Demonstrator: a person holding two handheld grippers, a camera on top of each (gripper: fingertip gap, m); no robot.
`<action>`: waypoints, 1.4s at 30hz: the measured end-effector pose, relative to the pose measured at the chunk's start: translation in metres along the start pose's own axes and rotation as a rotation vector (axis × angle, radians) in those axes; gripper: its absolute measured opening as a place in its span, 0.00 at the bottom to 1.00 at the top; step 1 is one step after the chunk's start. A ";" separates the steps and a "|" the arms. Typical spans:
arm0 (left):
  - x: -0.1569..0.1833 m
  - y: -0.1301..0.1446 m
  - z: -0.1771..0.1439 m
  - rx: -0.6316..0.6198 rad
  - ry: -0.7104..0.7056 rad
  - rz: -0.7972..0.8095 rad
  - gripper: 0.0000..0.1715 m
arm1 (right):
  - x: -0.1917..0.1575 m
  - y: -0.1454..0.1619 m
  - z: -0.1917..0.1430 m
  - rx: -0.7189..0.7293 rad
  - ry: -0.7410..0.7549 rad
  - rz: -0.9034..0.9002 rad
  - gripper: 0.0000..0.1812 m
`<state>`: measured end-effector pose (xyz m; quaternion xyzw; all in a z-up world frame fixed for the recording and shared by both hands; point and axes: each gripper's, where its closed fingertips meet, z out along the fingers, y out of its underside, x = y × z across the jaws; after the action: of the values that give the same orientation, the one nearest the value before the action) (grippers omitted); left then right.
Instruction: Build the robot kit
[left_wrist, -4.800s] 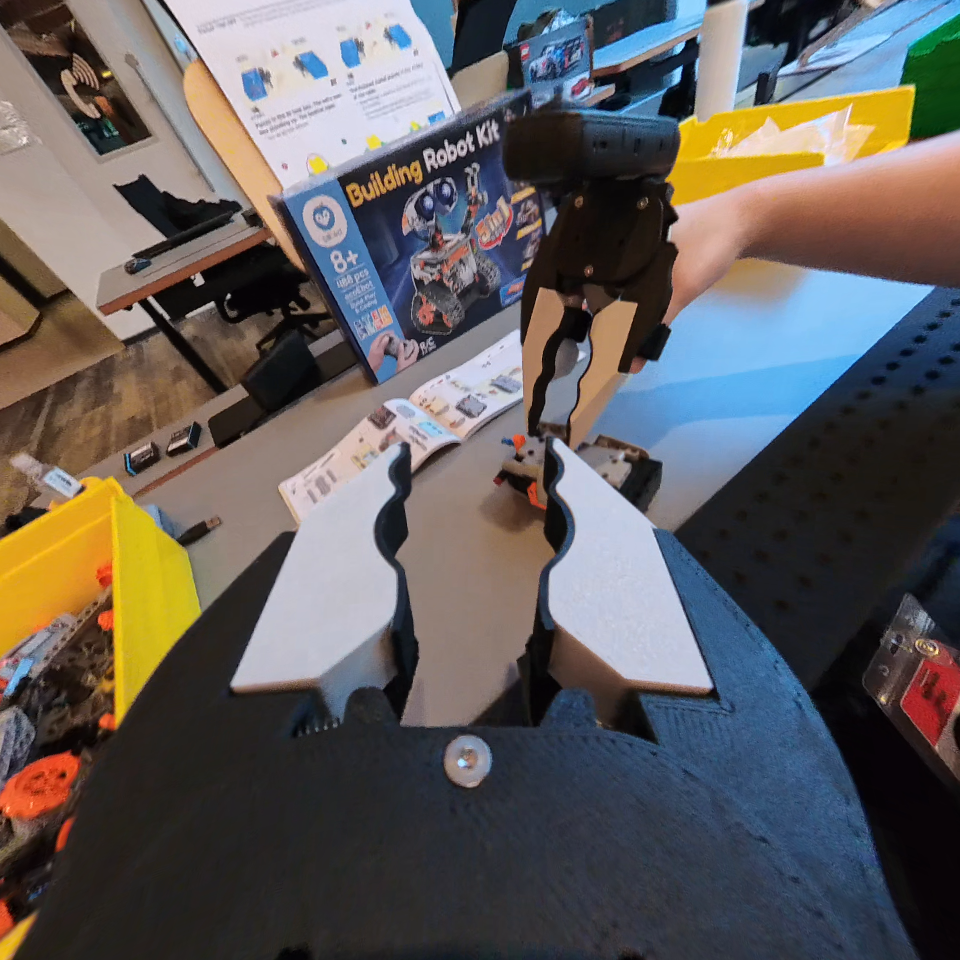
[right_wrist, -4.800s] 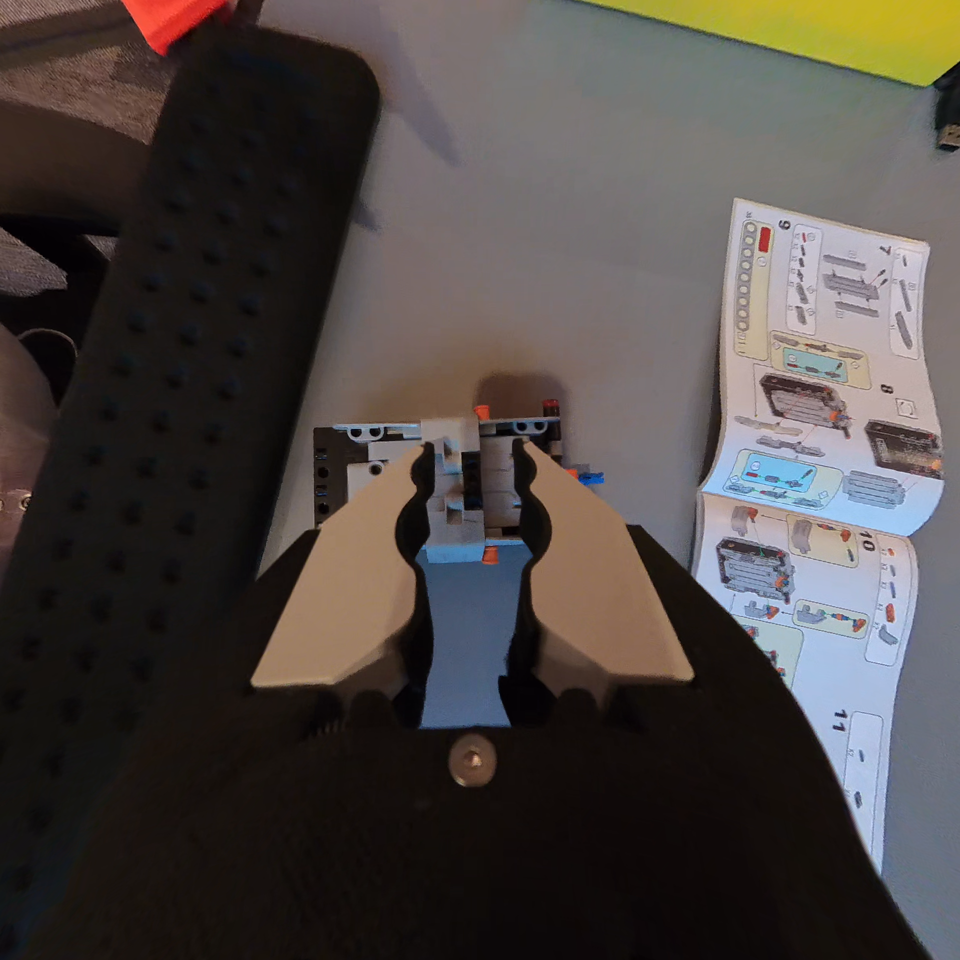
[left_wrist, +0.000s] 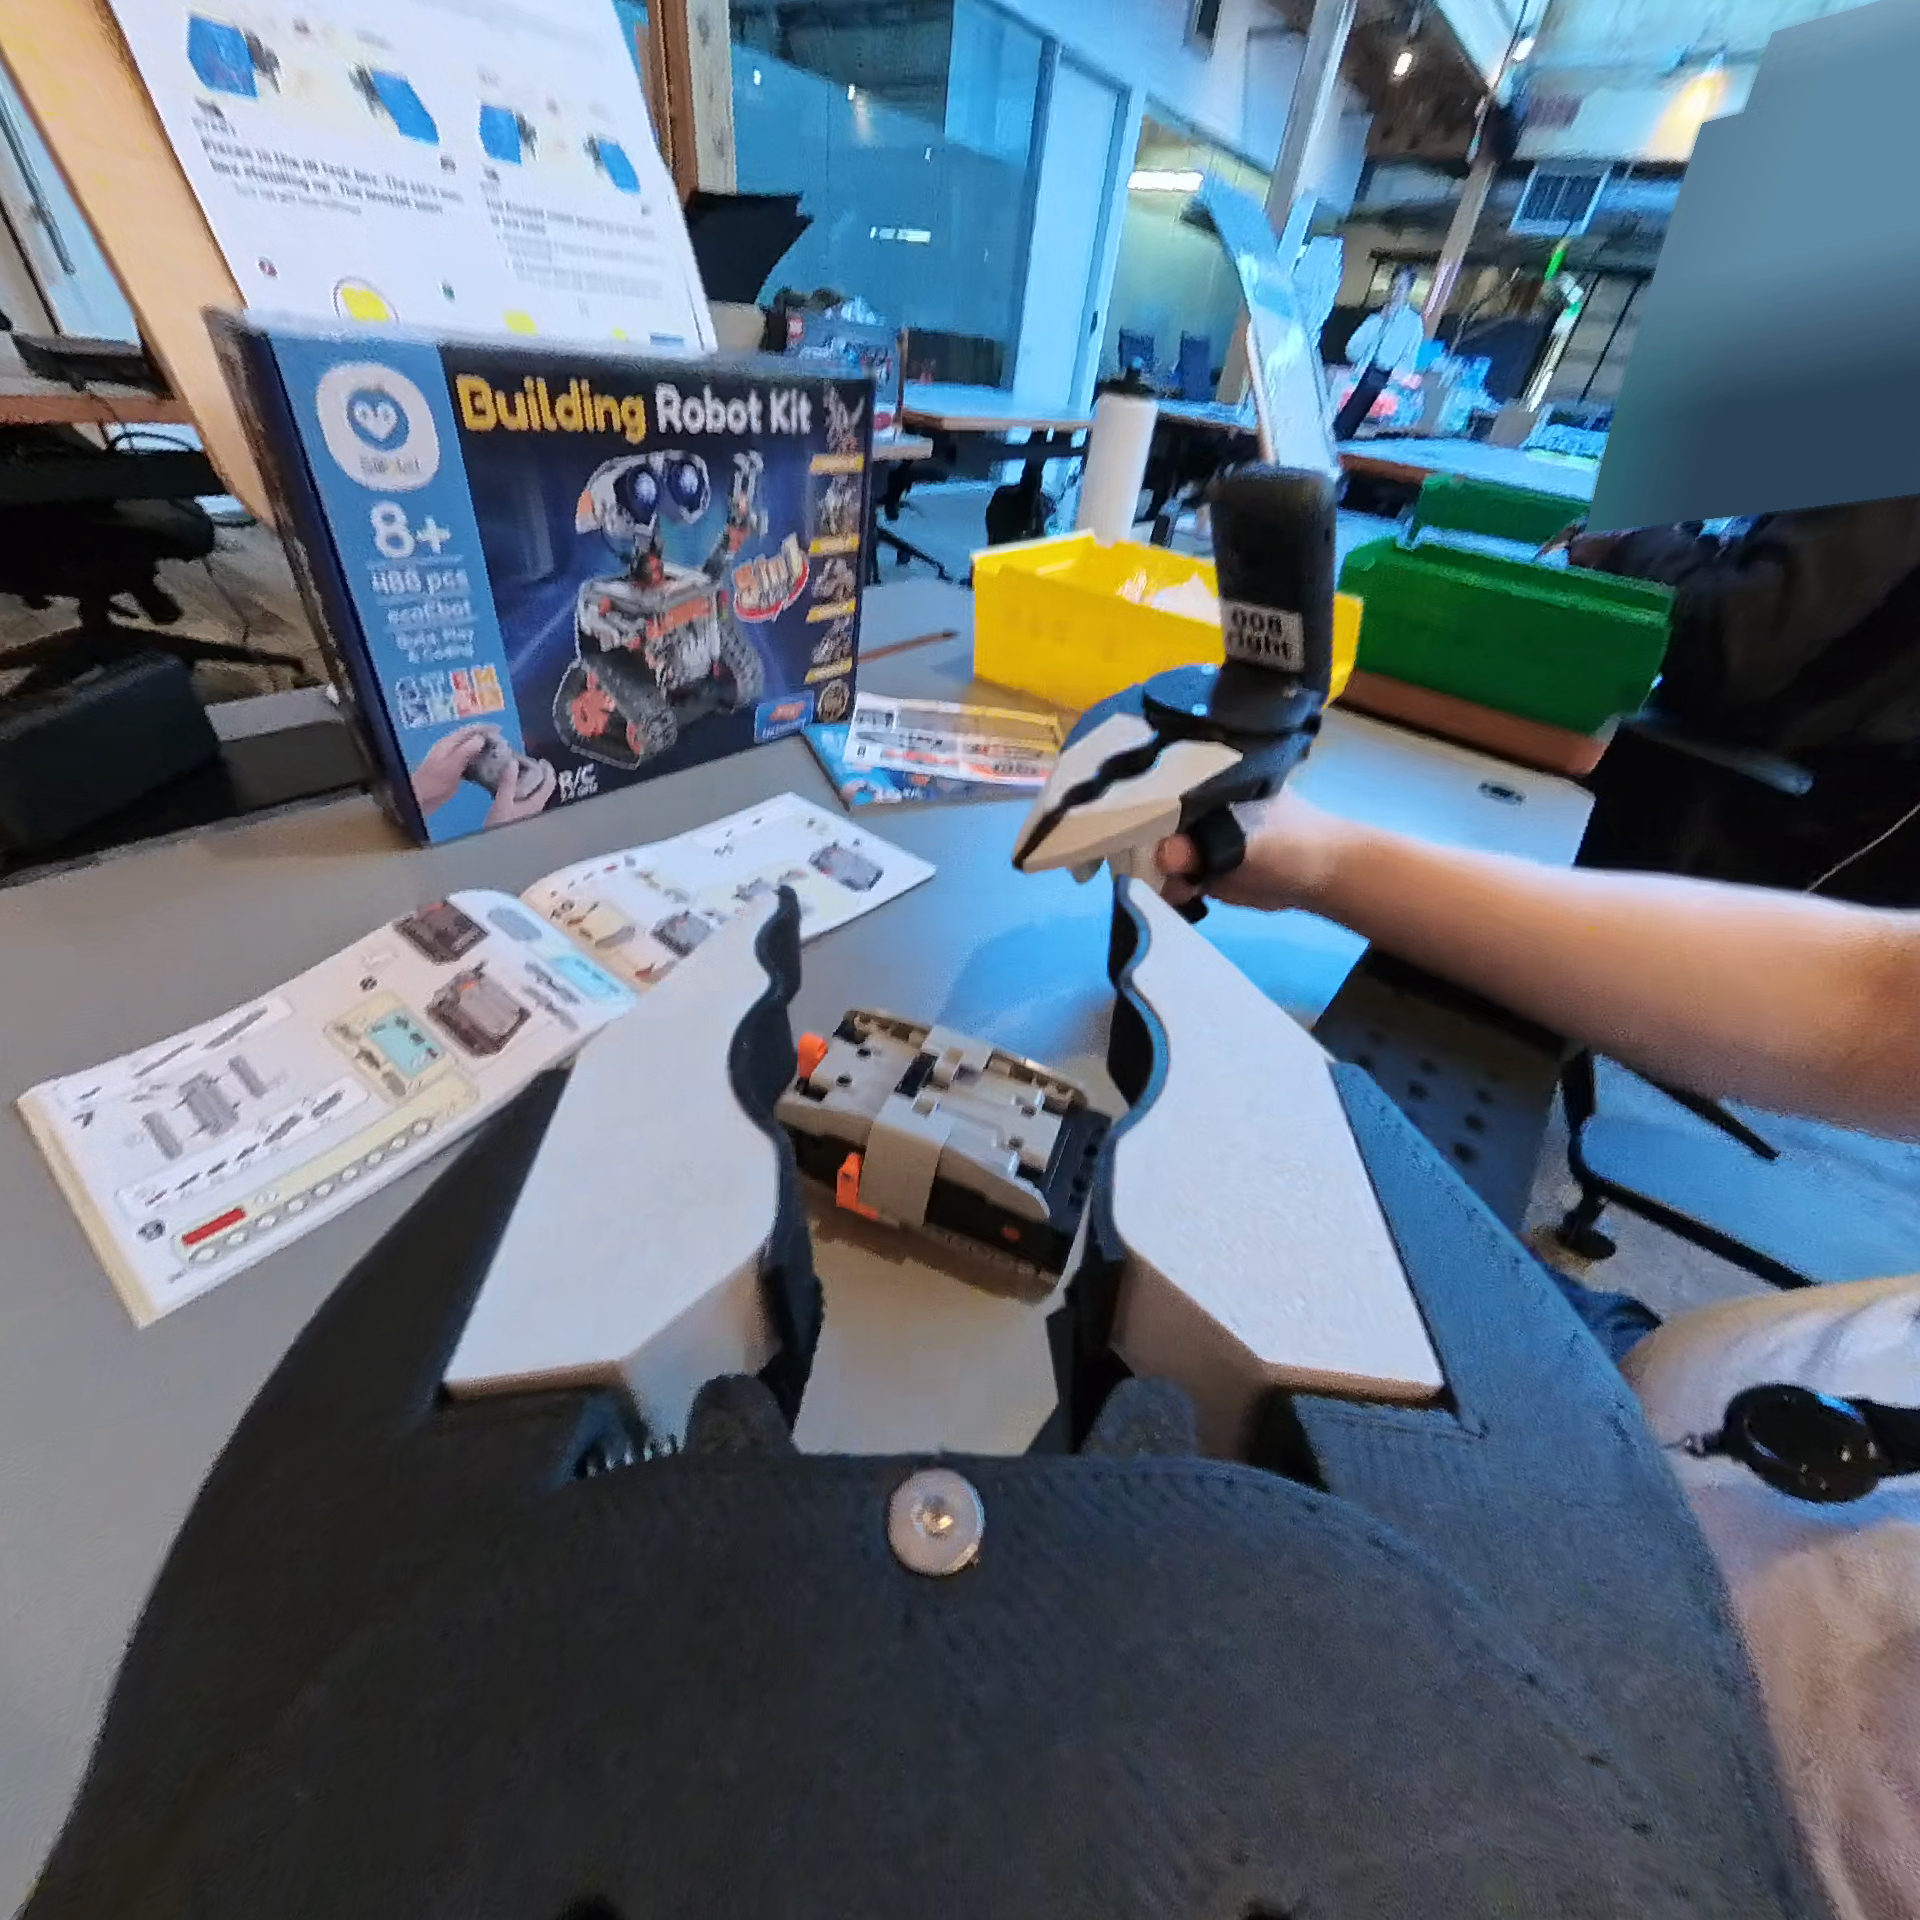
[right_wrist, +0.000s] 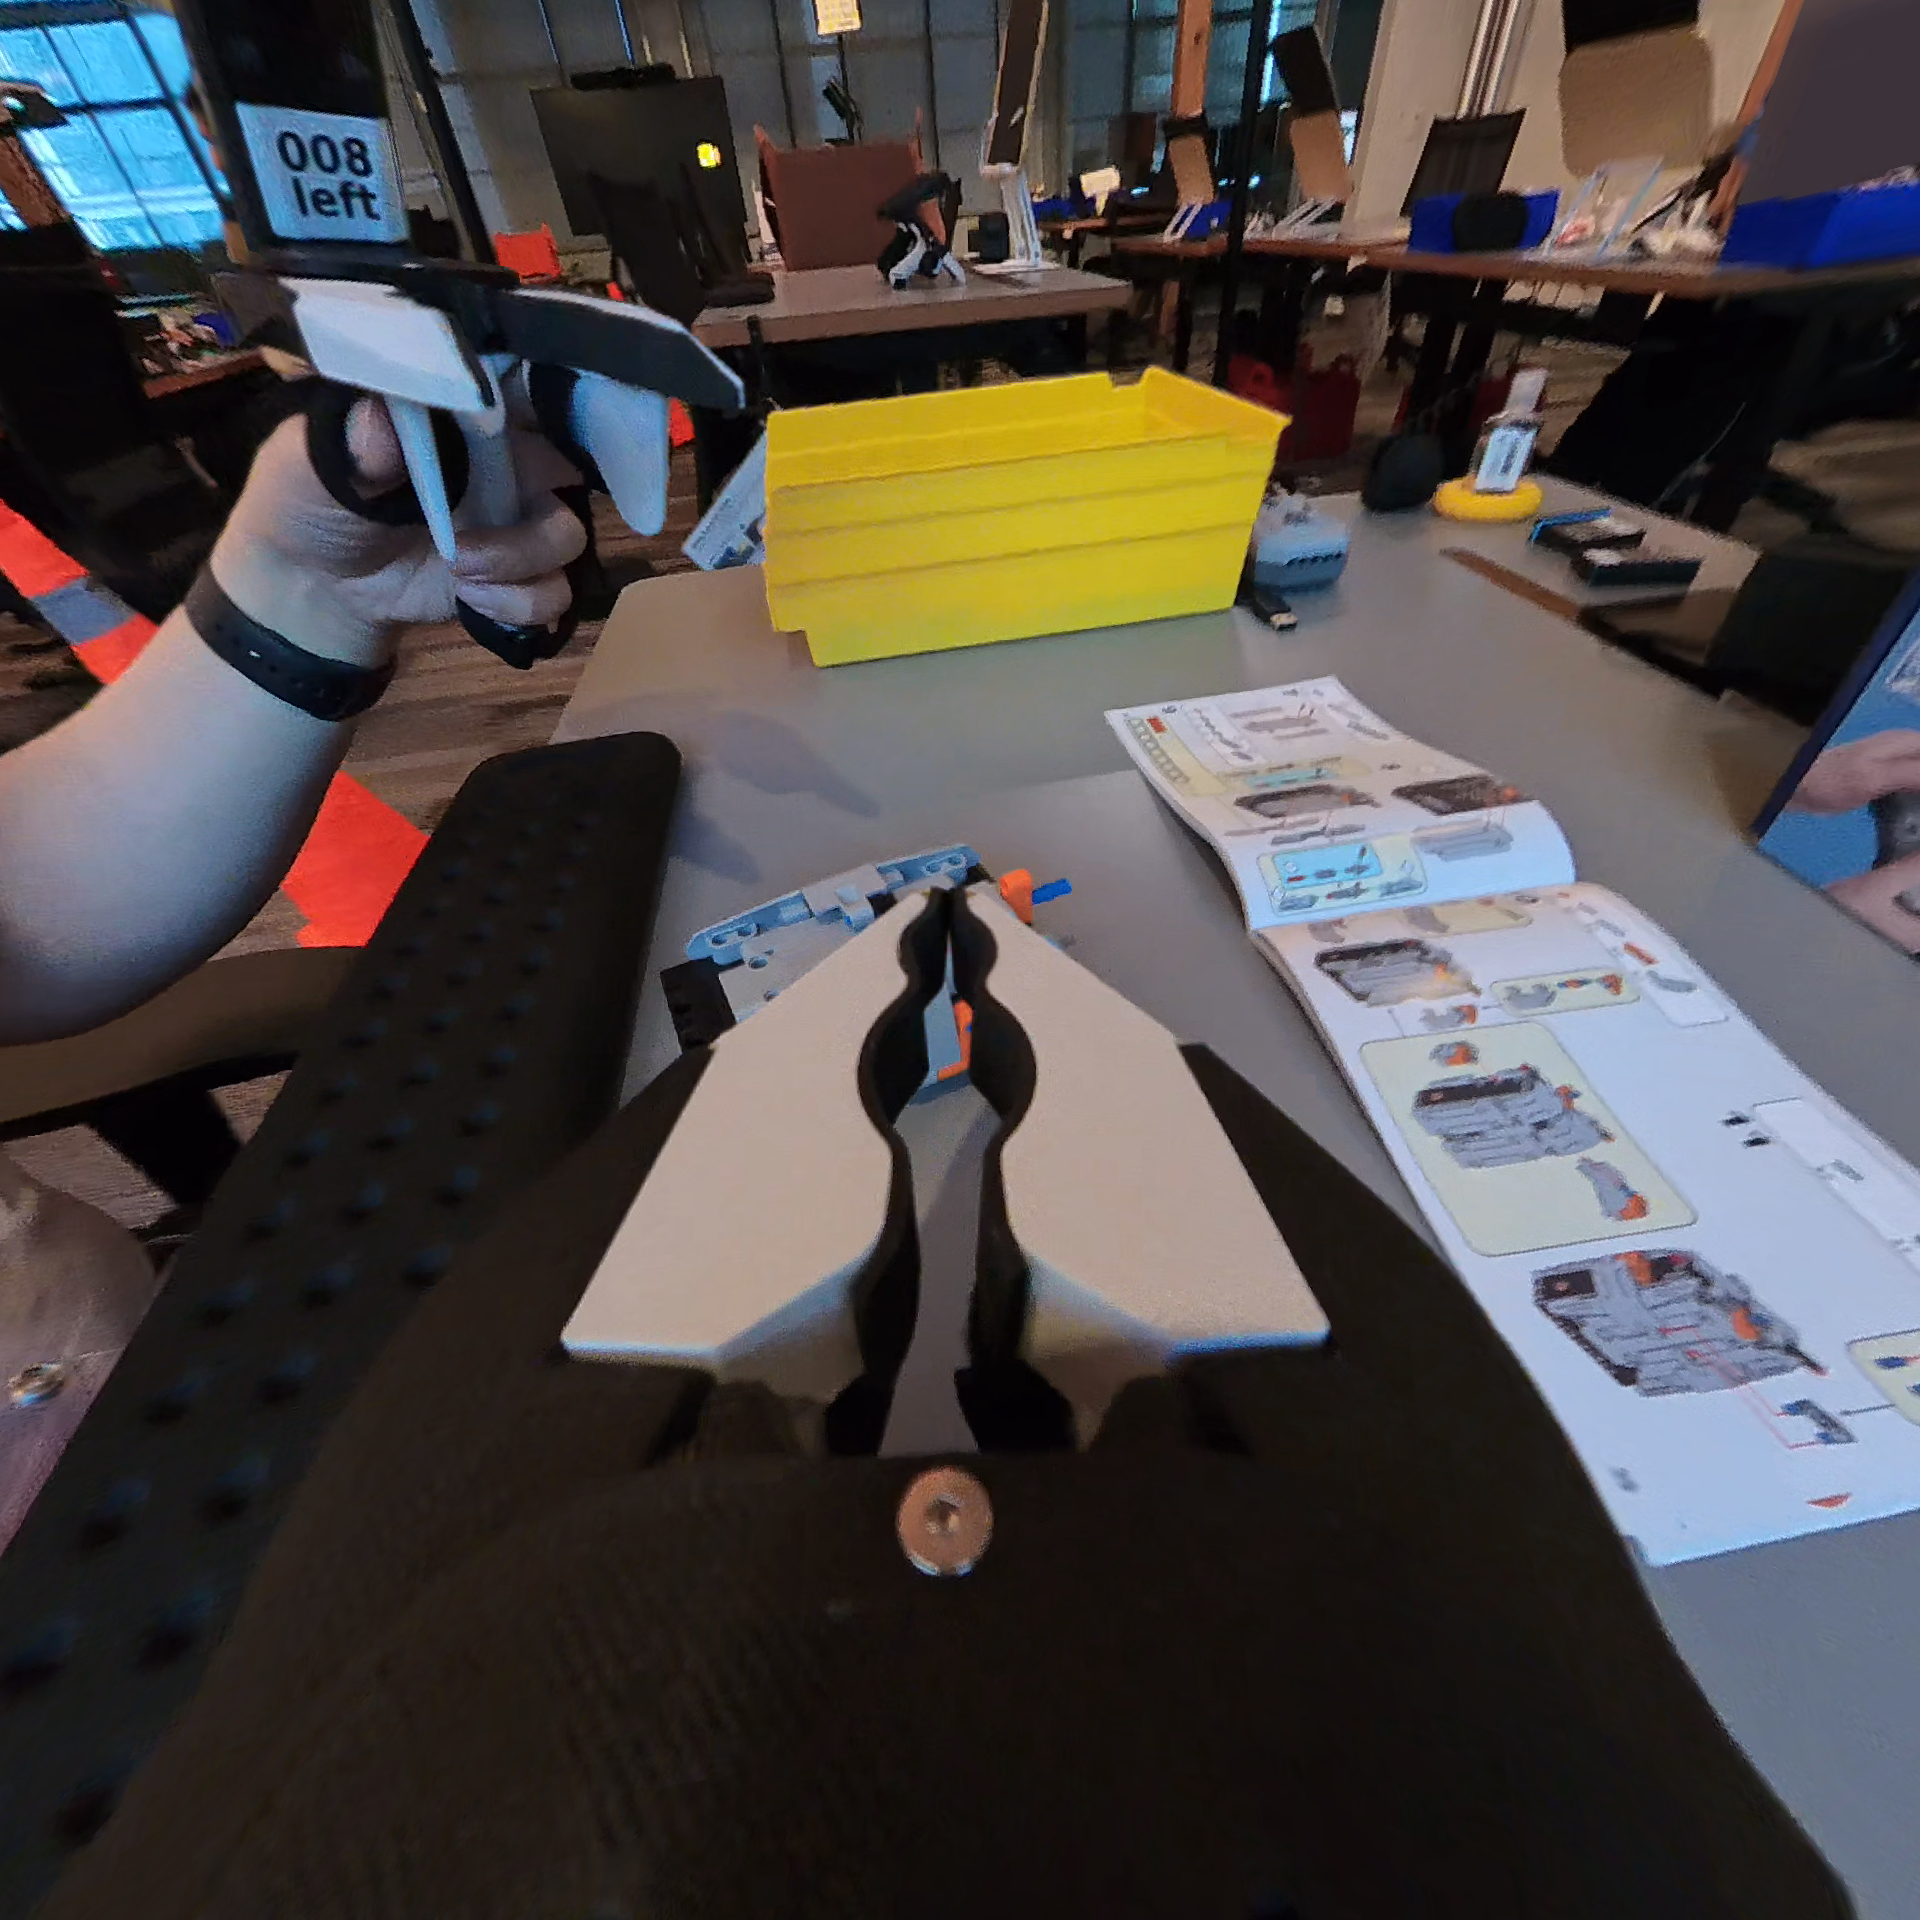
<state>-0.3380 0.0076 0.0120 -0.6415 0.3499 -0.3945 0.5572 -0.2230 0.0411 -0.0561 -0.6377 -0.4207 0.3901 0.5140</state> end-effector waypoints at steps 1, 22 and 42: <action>0.001 -0.005 0.001 0.014 0.008 -0.004 0.34 | -0.001 -0.004 -0.002 0.004 0.012 -0.018 0.00; -0.016 0.112 0.026 -0.532 -0.093 0.174 0.00 | 0.006 0.034 0.013 -0.234 0.164 -0.097 0.00; -0.042 0.123 0.049 -0.550 -0.580 0.311 0.00 | 0.004 0.048 0.044 -0.439 0.503 -0.319 0.00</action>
<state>-0.3134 0.0497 -0.1178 -0.7903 0.3632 -0.0010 0.4935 -0.2555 0.0537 -0.1112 -0.7351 -0.4489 0.0368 0.5067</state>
